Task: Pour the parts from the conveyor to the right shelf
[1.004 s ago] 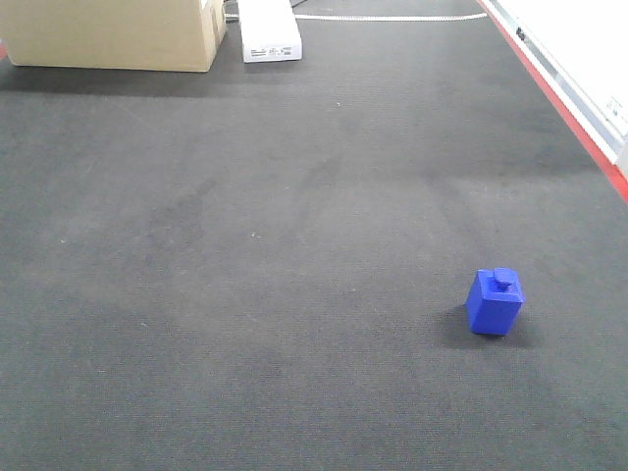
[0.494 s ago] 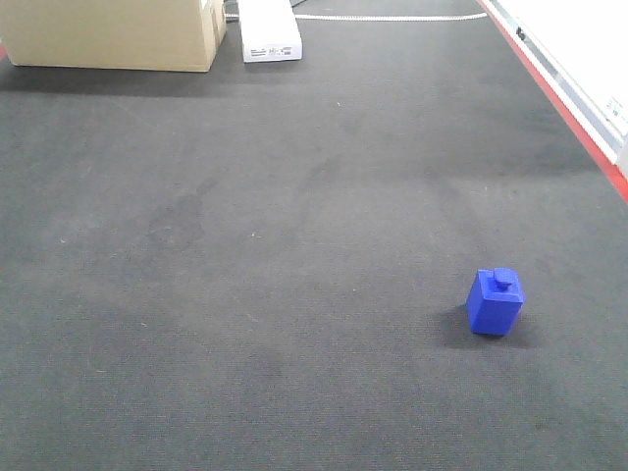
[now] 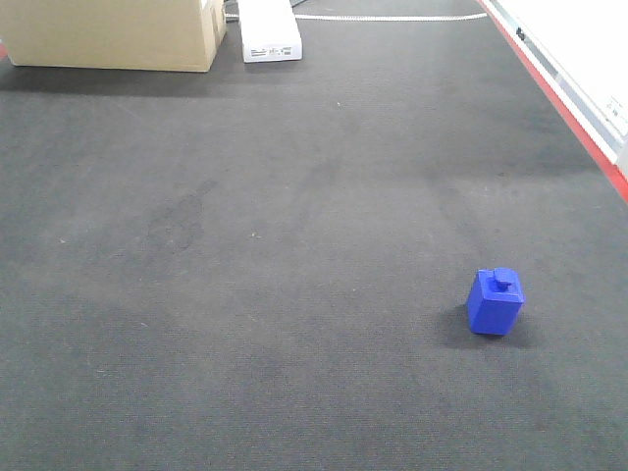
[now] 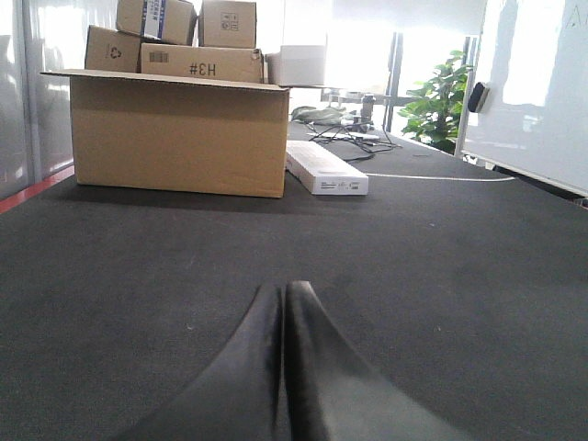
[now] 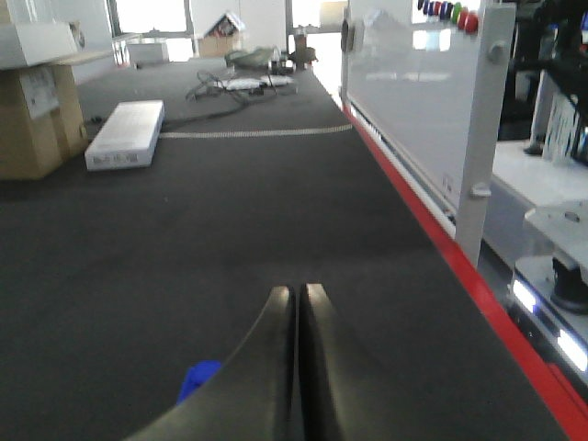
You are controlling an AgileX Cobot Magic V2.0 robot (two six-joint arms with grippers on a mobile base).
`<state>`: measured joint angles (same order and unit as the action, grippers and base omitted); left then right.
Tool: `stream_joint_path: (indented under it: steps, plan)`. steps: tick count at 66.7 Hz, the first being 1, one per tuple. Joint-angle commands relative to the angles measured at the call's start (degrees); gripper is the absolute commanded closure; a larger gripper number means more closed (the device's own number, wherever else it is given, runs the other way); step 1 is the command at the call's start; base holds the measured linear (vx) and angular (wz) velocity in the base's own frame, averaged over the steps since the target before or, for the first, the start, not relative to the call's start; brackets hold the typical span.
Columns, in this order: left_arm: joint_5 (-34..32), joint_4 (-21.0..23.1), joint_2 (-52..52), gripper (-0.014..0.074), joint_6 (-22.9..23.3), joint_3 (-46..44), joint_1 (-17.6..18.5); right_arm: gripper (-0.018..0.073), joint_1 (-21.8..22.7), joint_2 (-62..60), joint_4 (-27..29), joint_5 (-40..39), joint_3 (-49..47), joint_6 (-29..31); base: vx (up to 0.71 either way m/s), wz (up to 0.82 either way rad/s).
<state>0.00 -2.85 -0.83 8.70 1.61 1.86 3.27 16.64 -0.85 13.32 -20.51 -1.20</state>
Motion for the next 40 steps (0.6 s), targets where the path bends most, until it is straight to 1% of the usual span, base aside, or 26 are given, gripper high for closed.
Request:
stream_joint_path:
  steps: [1, 16, 23, 30, 34, 40]
  plan:
    - [-4.52, 0.55, -0.61, 0.0603, 0.39, 1.54, 0.21, 0.0568, 0.12, 3.6, 0.03, -0.64, -2.28, 0.4, 0.0, 0.0]
    - [-4.52, 0.55, -0.61, 0.0603, 0.39, 1.54, 0.21, 0.0566, 0.12, 5.12, 0.22, 0.69, -2.28, 0.17, 0.0, 0.0]
    - [-4.52, 0.55, -0.61, 0.0603, 0.39, 1.54, 0.21, 0.0545, -0.07, 5.98, 0.13, 1.17, -2.28, 0.23, 0.0, 0.0]
    - [-4.52, 0.55, -0.61, 0.0603, 0.39, 1.54, 0.21, 0.0482, -0.28, 7.4, 1.6, 1.08, -2.28, 0.29, 0.0, 0.0]
    - [-4.52, 0.55, -0.61, 0.0603, 0.39, 1.54, 0.21, 0.043, -1.98, 8.46, 1.71, 1.04, -2.42, 0.63, 0.0, 0.0]
    - [-4.52, 0.55, -0.61, 0.0603, 0.39, 1.54, 0.21, 0.0326, -5.15, 11.16, 1.44, 1.63, -3.2, 1.52, 0.0, 0.0]
